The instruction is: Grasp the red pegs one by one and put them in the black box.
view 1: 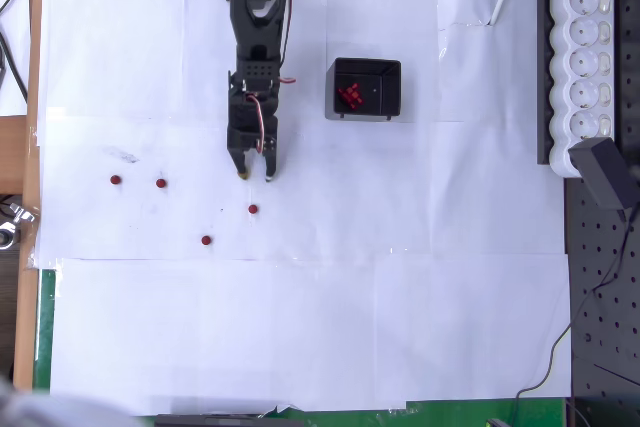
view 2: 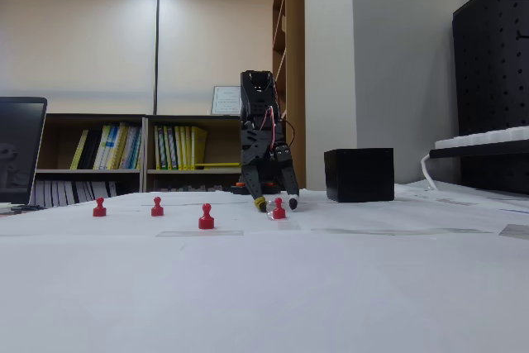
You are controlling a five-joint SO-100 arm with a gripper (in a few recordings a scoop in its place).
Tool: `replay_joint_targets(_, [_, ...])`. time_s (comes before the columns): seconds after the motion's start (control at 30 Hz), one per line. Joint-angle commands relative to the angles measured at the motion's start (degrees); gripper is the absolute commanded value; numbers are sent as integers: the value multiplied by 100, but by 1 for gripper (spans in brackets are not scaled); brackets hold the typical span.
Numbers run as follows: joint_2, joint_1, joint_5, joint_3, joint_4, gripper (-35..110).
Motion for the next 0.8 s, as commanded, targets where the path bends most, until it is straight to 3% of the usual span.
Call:
replay_joint_targets(0.0, [237,-97,-26,501,-290,15])
replay_joint_targets(0.77, [1345,-62,343,1503,-1046,15])
